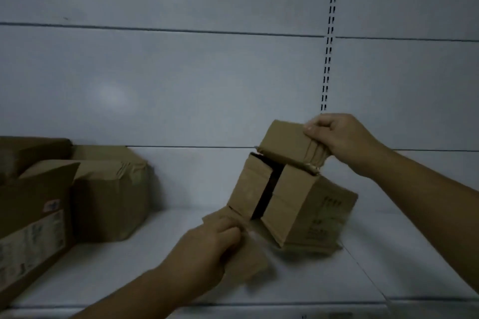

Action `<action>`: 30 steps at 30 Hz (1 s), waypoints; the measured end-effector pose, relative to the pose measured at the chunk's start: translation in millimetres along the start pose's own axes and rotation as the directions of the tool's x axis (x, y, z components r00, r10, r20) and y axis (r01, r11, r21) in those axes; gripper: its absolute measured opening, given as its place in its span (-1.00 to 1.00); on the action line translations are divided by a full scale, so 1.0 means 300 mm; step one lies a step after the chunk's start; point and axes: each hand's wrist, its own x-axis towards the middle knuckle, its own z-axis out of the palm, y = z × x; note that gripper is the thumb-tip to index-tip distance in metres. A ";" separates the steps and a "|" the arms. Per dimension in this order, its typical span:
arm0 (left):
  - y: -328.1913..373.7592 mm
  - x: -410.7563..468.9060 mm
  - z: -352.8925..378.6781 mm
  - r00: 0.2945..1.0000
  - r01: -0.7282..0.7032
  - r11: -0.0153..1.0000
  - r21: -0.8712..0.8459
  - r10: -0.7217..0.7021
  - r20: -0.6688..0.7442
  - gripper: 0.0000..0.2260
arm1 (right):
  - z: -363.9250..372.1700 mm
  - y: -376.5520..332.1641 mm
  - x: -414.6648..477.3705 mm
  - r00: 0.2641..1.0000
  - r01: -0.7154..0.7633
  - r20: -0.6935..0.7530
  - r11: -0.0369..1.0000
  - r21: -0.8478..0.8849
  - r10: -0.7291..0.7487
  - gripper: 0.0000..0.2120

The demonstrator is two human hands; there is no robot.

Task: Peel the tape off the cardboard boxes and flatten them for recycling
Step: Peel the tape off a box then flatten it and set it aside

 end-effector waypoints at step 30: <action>0.136 -0.054 0.101 0.853 0.464 0.318 -0.827 -0.414 0.320 -0.68 | 0.304 0.271 -0.129 0.977 -0.189 0.091 0.981 -0.053 0.193 -0.76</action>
